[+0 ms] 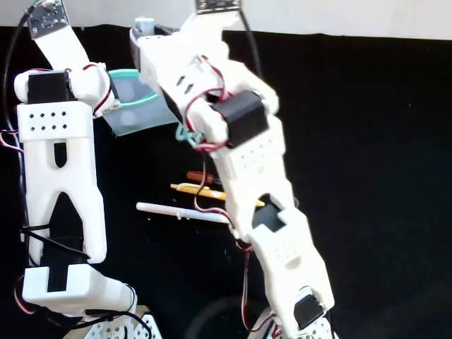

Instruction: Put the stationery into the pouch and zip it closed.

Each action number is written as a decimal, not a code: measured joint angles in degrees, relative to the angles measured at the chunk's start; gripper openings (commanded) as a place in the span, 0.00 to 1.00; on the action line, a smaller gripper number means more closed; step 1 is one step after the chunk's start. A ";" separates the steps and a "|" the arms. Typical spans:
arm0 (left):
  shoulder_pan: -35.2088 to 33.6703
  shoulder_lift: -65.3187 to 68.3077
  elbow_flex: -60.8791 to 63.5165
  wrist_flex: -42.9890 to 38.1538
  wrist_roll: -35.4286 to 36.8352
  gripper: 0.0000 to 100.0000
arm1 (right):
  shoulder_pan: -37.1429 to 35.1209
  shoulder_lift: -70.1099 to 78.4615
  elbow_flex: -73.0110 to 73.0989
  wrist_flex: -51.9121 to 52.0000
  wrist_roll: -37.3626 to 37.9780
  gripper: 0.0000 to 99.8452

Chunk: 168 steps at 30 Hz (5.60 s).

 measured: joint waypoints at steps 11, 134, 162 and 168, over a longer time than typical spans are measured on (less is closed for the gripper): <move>0.00 0.00 0.00 0.00 0.00 0.01 | -3.16 5.63 0.00 -3.34 5.01 0.01; -11.16 0.70 -0.26 -4.48 0.09 0.01 | -4.66 -1.14 -1.23 19.25 18.29 0.19; -11.16 0.70 -0.26 -4.48 0.09 0.01 | -5.89 -18.73 26.64 19.60 28.66 0.17; -11.16 0.70 -0.26 -4.48 0.09 0.01 | -8.88 -26.64 47.21 19.60 33.41 0.16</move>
